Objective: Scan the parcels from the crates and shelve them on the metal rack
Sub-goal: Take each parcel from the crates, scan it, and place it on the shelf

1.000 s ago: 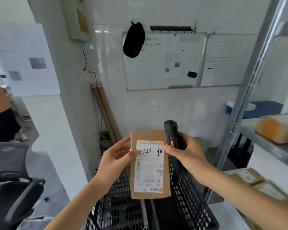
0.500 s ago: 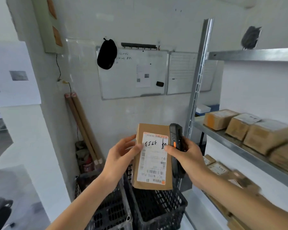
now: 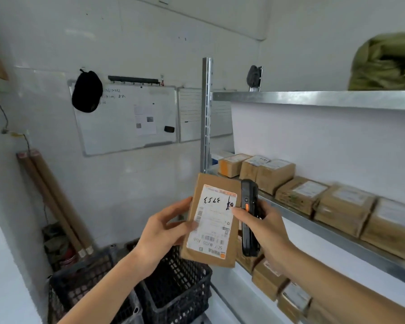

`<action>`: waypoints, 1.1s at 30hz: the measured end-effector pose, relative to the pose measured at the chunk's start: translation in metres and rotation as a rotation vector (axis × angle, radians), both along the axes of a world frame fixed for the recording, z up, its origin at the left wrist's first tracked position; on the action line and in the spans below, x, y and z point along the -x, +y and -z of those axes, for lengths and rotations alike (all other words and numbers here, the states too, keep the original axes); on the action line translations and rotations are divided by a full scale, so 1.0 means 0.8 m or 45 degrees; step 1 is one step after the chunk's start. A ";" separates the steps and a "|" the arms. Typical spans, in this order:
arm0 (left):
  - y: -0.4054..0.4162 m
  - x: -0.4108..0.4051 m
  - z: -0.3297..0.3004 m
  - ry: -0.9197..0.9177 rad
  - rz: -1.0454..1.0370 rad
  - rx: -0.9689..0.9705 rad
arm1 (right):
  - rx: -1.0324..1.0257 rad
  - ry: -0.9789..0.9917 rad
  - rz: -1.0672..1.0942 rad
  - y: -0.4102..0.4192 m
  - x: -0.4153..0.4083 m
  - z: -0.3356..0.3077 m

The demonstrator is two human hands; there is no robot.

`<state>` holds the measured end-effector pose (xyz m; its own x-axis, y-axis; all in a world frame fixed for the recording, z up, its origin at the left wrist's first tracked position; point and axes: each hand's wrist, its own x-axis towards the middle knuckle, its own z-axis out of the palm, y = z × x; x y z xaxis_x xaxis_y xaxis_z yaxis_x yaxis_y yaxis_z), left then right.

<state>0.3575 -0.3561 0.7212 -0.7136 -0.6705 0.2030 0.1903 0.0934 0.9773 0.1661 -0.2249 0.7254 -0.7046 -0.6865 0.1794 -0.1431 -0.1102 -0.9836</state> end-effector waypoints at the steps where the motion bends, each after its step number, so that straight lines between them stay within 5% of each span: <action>1: 0.012 0.012 -0.004 0.009 -0.015 -0.006 | 0.002 -0.006 0.034 0.018 0.007 0.000; 7: 0.094 0.081 -0.015 0.056 0.011 -0.002 | -0.009 0.005 0.105 0.124 0.039 0.000; 16: 0.224 0.126 -0.017 -0.186 0.508 0.225 | -0.021 0.102 0.258 0.299 0.071 -0.014; 24: 0.361 0.164 -0.034 -0.205 0.677 0.260 | -0.079 0.137 0.533 0.471 0.064 -0.033; 33: 0.492 0.188 -0.061 -0.104 0.774 0.351 | -0.385 0.527 0.794 0.653 -0.005 -0.080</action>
<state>0.2070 0.0376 0.7703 -0.9681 -0.0763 0.2386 0.2143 0.2412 0.9465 0.1699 0.2973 0.7896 -0.8912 -0.2492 0.3789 -0.4494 0.3729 -0.8118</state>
